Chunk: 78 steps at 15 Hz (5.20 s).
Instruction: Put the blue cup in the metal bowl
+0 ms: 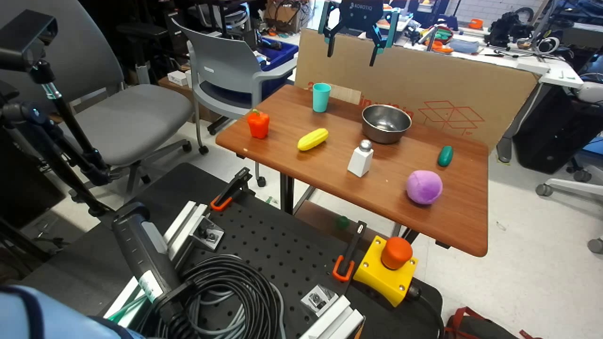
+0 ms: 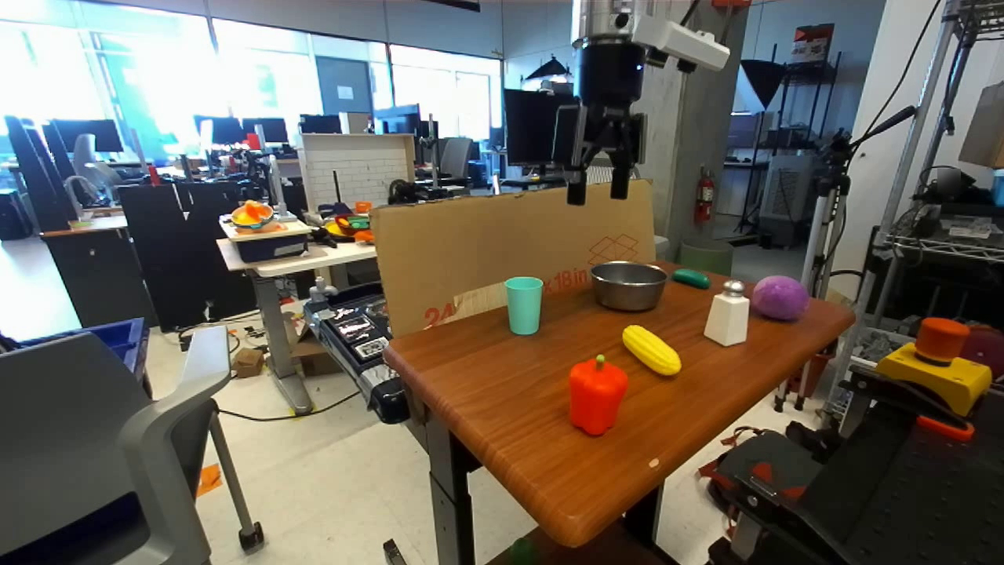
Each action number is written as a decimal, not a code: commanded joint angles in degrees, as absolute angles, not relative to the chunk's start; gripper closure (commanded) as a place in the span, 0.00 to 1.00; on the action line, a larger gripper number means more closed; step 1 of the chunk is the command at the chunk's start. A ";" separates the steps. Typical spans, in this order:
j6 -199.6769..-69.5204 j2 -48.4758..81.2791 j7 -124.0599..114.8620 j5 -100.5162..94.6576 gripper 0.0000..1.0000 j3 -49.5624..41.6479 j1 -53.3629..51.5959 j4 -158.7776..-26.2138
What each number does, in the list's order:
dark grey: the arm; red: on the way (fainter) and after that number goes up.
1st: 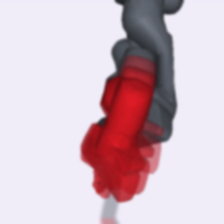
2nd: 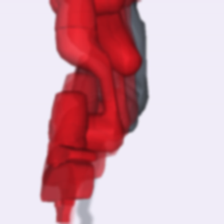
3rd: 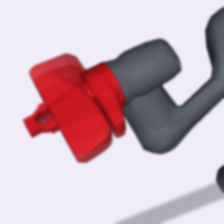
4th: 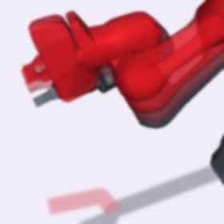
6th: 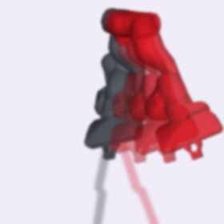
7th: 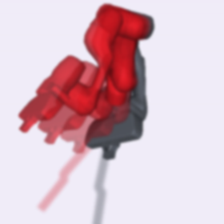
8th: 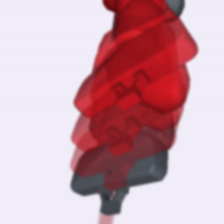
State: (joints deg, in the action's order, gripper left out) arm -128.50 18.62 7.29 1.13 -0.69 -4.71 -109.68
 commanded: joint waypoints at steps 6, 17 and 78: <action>-127.93 29.29 0.77 -4.95 0.00 0.78 -6.09 -99.85; -125.88 38.79 -1.97 -6.54 0.00 0.53 -7.74 -91.35; -117.88 41.65 -3.31 -1.46 0.99 -3.98 2.82 -85.94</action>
